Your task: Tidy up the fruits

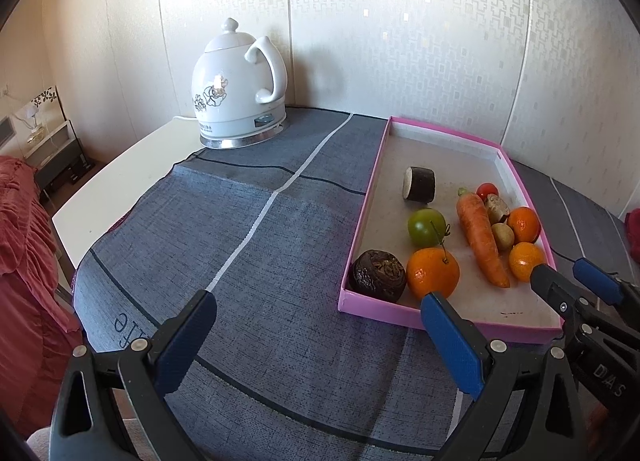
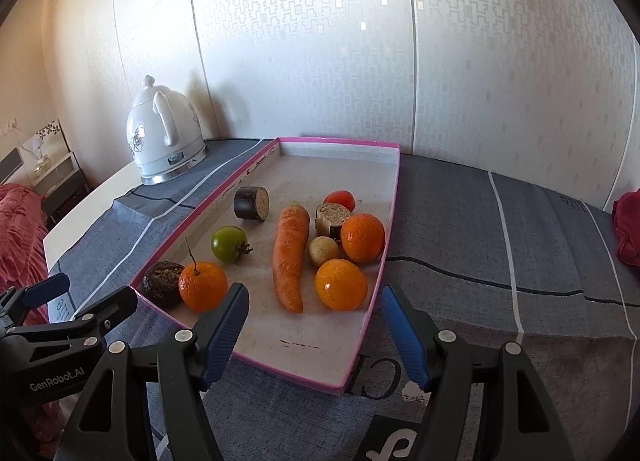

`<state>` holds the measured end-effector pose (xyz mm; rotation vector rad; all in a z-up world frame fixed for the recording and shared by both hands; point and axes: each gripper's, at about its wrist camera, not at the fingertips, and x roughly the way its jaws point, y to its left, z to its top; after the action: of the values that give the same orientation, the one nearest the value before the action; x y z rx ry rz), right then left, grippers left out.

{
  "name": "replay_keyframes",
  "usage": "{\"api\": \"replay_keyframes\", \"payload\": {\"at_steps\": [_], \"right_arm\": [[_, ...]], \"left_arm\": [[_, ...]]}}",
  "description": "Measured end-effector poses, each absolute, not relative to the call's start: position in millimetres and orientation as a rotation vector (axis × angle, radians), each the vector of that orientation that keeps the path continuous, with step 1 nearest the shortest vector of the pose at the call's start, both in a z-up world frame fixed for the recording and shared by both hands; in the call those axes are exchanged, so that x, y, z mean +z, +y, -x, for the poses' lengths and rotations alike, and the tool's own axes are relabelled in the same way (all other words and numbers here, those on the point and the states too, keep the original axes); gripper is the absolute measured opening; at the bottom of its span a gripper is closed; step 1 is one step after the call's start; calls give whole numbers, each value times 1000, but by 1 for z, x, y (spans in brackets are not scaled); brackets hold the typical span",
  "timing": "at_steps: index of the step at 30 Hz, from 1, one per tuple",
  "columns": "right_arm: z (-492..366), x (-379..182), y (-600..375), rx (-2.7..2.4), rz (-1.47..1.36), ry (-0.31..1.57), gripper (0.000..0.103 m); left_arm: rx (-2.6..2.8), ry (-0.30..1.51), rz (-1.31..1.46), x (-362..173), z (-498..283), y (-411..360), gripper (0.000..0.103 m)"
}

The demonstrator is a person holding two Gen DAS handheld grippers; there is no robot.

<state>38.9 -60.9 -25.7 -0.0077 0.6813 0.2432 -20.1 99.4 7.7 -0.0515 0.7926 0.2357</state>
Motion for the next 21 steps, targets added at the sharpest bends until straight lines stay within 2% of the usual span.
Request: {"api": "replay_keyframes", "payload": {"at_steps": [21], "right_arm": [[-39,-27,-61,250,0,687,70]], "left_arm": [[235,790,37,8,18,100,102]]}}
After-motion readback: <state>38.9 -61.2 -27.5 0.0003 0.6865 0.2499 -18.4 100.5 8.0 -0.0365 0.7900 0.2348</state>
